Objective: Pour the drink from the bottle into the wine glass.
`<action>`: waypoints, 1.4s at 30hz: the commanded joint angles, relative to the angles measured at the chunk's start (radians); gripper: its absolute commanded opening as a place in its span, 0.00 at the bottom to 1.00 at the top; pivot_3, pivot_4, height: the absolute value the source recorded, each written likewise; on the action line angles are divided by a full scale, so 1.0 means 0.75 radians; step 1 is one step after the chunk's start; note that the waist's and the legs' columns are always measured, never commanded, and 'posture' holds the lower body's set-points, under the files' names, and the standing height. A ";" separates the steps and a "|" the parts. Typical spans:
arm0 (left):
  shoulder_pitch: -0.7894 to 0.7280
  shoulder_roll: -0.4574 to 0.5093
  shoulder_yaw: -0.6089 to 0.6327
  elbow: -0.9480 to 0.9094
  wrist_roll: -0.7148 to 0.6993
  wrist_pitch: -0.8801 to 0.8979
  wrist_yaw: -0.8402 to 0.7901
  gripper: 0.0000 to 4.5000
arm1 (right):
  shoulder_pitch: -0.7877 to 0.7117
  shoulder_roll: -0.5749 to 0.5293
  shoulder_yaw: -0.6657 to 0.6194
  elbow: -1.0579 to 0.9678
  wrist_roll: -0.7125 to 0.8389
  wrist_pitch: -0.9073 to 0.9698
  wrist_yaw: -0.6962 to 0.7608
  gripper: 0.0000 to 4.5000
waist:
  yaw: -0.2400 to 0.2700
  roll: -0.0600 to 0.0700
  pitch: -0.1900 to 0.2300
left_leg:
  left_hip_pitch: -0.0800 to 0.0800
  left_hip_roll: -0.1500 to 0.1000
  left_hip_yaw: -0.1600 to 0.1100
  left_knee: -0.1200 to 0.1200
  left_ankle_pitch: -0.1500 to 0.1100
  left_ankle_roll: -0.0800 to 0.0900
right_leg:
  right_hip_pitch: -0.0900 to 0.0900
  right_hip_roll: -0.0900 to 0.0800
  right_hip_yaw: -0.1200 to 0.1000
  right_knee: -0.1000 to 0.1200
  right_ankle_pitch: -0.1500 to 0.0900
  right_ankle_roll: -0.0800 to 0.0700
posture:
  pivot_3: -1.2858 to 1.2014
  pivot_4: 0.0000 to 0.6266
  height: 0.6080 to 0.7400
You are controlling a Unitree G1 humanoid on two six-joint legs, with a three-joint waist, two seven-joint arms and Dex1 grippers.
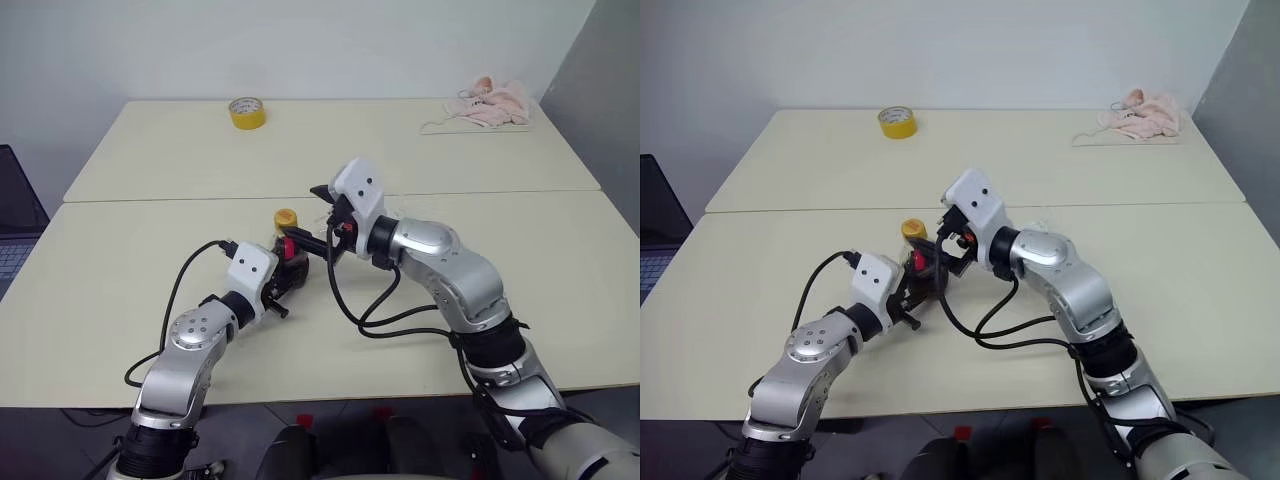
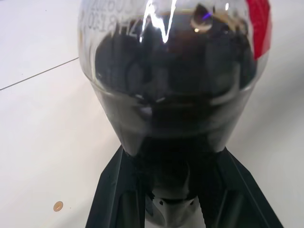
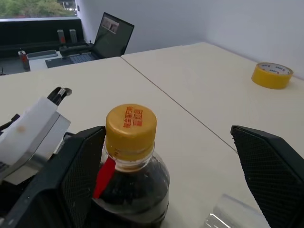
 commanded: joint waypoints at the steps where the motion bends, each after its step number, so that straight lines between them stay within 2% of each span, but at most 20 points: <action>1: -0.021 0.003 0.011 -0.040 0.001 -0.048 -0.002 0.23 | 0.009 -0.030 -0.060 -0.070 0.015 0.001 0.010 1.00 | 0.000 0.000 0.000 | 0.000 0.000 0.000 0.000 0.000 0.000 | 0.000 0.000 0.000 0.000 0.000 0.000 | 0.52 0.24 1.00; 8: -0.020 0.003 0.010 -0.037 0.002 -0.050 -0.003 0.23 | 0.011 -0.060 -0.118 -0.103 0.062 0.055 0.024 1.00 | 0.000 0.000 0.000 | 0.000 0.000 0.000 0.000 0.000 0.000 | 0.000 0.000 0.000 0.000 0.000 0.000 | 0.52 0.24 1.00; 15: -0.014 0.003 0.010 -0.043 0.001 -0.050 -0.004 0.23 | 0.002 0.034 -0.145 -0.176 0.211 0.233 -0.001 1.00 | 0.000 0.000 0.000 | 0.000 0.000 0.000 0.000 0.000 0.000 | 0.000 0.000 0.000 0.000 0.000 0.000 | 0.52 0.24 1.00; 22: -0.009 0.002 0.007 -0.049 0.001 -0.046 -0.003 0.23 | -0.023 0.128 -0.078 -0.112 0.159 0.211 -0.060 1.00 | 0.000 0.000 0.000 | 0.000 0.000 0.000 0.000 0.000 0.000 | 0.000 0.000 0.000 0.000 0.000 0.000 | 0.52 0.24 1.00; 34: -0.005 0.001 0.005 -0.050 0.003 -0.047 0.000 0.23 | -0.059 0.169 -0.036 -0.012 0.088 0.113 -0.064 1.00 | -0.001 0.000 0.000 | 0.000 0.000 0.000 0.000 0.000 0.000 | 0.000 0.000 0.000 0.000 0.000 0.000 | 0.52 0.24 1.00; 37: -0.005 0.000 0.005 -0.048 0.003 -0.049 0.001 0.23 | -0.057 0.158 -0.021 -0.007 0.080 0.105 -0.050 0.87 | -0.001 0.000 0.000 | 0.000 0.000 0.000 0.000 0.000 0.000 | 0.000 0.000 0.000 0.000 0.000 0.000 | 0.52 0.24 1.00; 42: -0.004 -0.002 0.003 -0.046 0.005 -0.052 0.002 0.23 | -0.053 0.147 -0.002 -0.010 0.066 0.092 -0.033 0.49 | -0.001 0.000 0.000 | 0.000 0.000 0.000 0.000 0.000 0.000 | 0.000 0.000 0.000 0.000 0.000 0.000 | 0.52 0.24 1.00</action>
